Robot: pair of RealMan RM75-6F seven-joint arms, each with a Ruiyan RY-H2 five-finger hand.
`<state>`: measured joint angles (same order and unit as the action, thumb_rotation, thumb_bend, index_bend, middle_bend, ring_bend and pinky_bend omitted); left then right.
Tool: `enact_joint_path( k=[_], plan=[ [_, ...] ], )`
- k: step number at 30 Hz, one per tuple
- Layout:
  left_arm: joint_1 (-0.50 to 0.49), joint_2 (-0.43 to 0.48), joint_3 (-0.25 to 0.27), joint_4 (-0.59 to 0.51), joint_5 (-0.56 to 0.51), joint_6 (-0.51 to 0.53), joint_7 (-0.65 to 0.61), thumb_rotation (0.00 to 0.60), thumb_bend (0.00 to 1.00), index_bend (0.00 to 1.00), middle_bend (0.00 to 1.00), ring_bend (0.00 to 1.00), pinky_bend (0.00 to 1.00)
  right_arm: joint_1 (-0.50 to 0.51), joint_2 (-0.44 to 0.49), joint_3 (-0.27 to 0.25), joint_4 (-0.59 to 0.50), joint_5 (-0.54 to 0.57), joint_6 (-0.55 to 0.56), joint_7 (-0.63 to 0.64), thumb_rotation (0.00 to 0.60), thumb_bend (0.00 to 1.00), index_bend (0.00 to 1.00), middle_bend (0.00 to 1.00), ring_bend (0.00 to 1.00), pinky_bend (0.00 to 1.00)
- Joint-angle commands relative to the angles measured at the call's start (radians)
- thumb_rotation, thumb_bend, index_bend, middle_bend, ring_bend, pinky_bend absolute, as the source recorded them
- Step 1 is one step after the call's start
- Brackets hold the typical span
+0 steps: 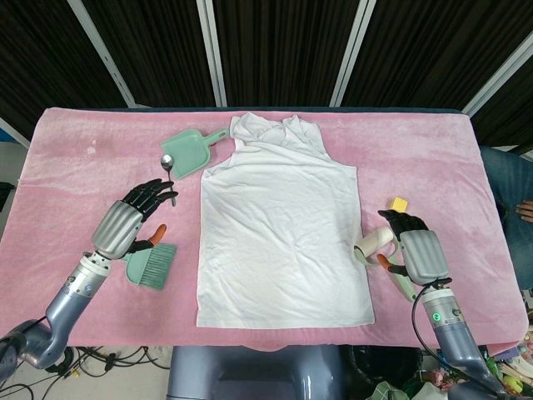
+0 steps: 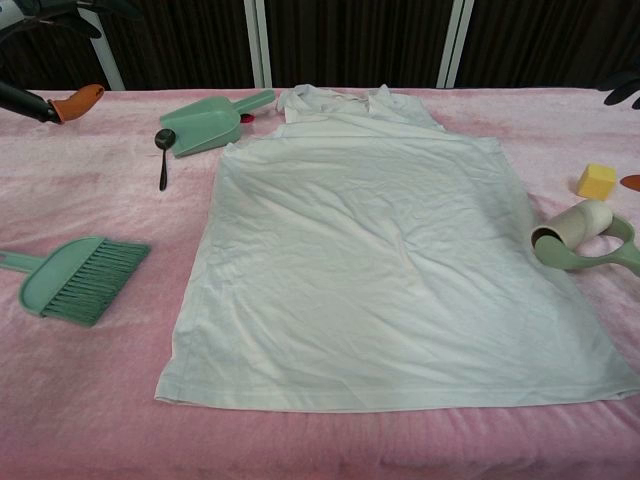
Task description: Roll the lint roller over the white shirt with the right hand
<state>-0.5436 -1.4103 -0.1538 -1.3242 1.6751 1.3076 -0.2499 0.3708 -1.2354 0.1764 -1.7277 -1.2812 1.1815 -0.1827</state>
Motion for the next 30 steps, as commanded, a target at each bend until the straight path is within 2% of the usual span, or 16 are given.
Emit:
enact_joint_path(
  k=[1,16,30],
  plan=[
    [0.003,-0.001,-0.006,-0.012,-0.011,0.014,0.021,0.600,0.46,0.17,0.11,0.05,0.17,-0.002,0.005,-0.004,-0.009,0.002,0.003,-0.010,0.600,0.16,0.20,0.18,0.19,0.21],
    [0.003,0.047,0.030,-0.033,-0.010,0.000,0.064,0.600,0.46,0.17,0.11,0.05,0.19,-0.017,0.010,0.000,-0.070,0.032,0.050,-0.042,0.600,0.16,0.20,0.18,0.19,0.21],
    [0.037,0.066,0.044,-0.040,-0.026,0.051,0.080,0.600,0.47,0.17,0.11,0.05,0.18,-0.035,0.040,-0.010,-0.121,0.080,0.048,-0.039,0.600,0.16,0.20,0.18,0.19,0.21]
  ],
)
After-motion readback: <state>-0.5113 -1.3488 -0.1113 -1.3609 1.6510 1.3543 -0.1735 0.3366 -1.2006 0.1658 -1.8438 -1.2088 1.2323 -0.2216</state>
